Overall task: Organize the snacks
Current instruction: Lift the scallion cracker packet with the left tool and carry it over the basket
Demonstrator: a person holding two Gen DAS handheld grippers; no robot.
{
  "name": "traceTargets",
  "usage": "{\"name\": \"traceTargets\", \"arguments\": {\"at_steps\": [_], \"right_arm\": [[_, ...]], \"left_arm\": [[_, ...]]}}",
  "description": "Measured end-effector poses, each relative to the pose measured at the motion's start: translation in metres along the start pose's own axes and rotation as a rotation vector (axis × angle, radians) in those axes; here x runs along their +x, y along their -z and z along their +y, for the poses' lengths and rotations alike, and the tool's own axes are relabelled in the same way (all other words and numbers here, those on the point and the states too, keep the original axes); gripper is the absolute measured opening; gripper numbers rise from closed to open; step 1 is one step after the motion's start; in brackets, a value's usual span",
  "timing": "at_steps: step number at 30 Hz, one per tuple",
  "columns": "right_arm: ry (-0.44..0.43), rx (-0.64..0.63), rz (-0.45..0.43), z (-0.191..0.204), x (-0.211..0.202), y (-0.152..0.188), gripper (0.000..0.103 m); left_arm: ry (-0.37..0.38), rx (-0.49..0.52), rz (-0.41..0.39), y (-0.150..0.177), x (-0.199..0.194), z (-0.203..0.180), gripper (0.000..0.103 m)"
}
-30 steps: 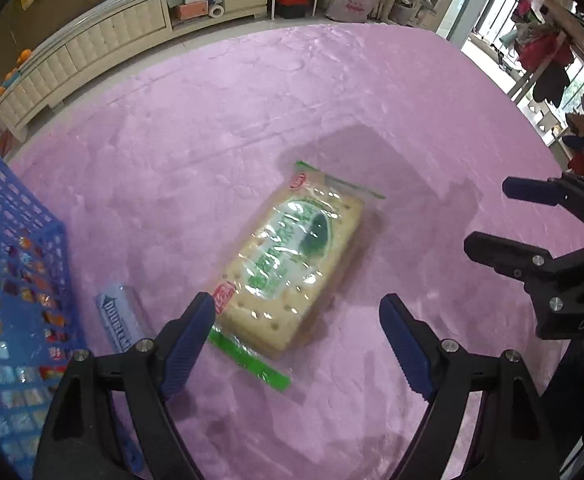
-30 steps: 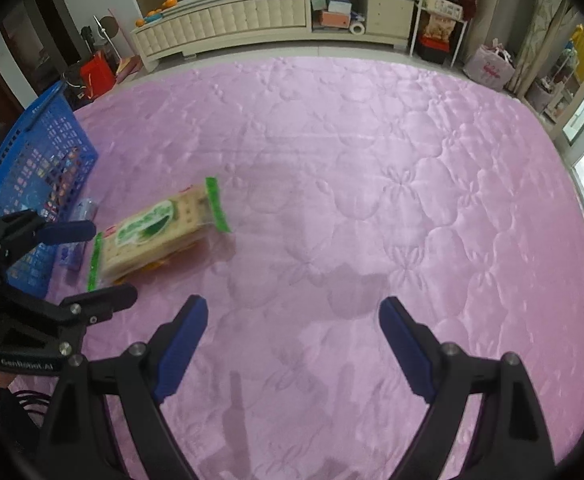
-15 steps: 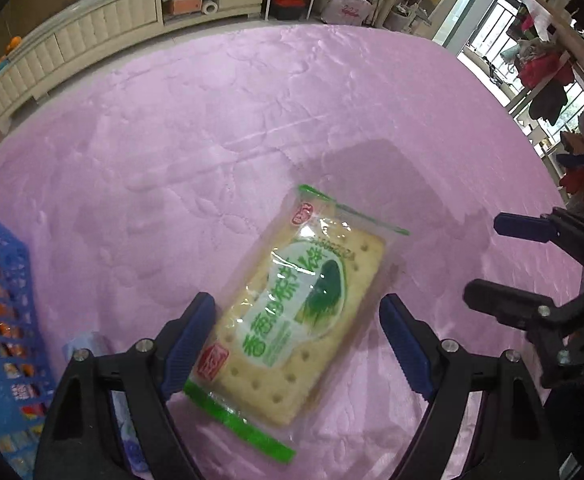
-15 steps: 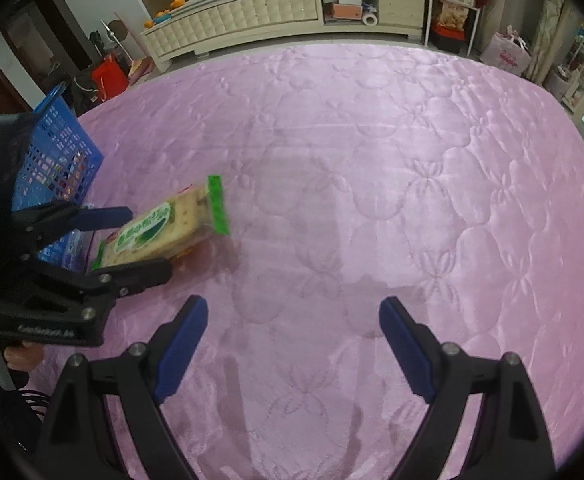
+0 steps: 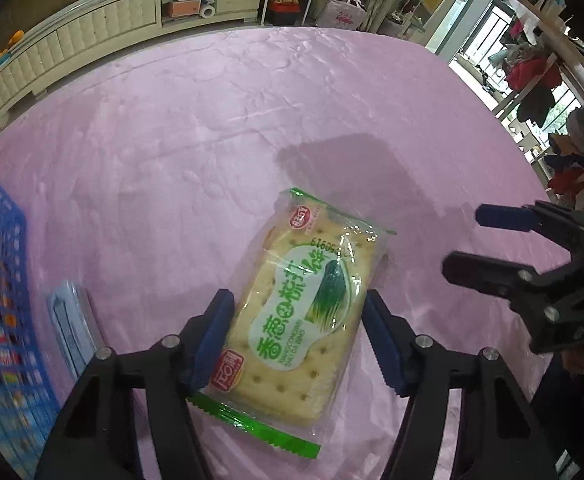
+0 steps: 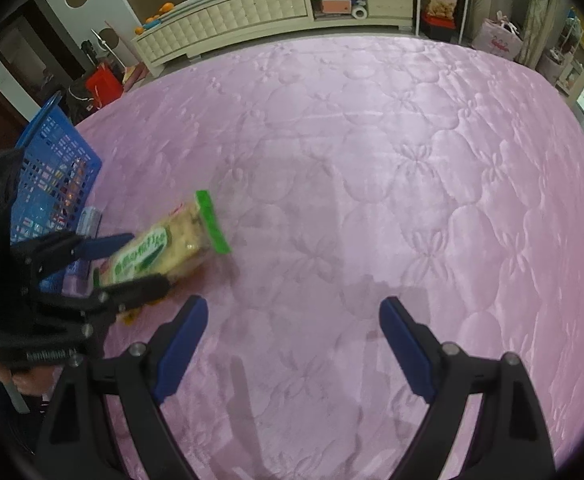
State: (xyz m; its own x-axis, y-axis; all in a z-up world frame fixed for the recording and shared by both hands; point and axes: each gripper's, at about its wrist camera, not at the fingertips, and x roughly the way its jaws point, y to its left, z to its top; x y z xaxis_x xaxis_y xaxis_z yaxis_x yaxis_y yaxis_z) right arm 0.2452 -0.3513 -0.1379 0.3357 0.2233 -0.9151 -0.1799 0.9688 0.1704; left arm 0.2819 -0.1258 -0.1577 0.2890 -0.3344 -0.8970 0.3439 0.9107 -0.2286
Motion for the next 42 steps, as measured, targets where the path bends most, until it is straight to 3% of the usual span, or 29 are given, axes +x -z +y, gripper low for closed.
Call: {"name": "traceTargets", "arguments": {"at_steps": [5, 15, 26, 33, 37, 42], "right_arm": [[0.019, 0.003, -0.008, 0.01, -0.009, 0.001, 0.09], [0.041, -0.002, -0.041, 0.036, -0.038, -0.006, 0.09], [0.039, 0.034, 0.027, 0.073, -0.015, -0.016, 0.09], [0.078, 0.048, 0.052, 0.101, 0.011, -0.024, 0.09], [0.131, 0.087, 0.106, 0.109, 0.037, -0.031, 0.09], [0.136, 0.138, 0.16, 0.116, 0.057, -0.036, 0.09]], "left_arm": [[-0.018, 0.005, -0.053, 0.01, -0.025, -0.012, 0.058], [-0.055, -0.018, -0.203, 0.007, -0.093, -0.013, 0.058], [-0.121, -0.037, -0.386, 0.018, -0.186, 0.013, 0.058], [-0.205, -0.101, -0.398, 0.028, -0.204, 0.053, 0.058], [-0.216, -0.148, -0.402, 0.037, -0.21, 0.079, 0.058], [-0.238, -0.15, -0.399, 0.043, -0.21, 0.09, 0.058]]}}
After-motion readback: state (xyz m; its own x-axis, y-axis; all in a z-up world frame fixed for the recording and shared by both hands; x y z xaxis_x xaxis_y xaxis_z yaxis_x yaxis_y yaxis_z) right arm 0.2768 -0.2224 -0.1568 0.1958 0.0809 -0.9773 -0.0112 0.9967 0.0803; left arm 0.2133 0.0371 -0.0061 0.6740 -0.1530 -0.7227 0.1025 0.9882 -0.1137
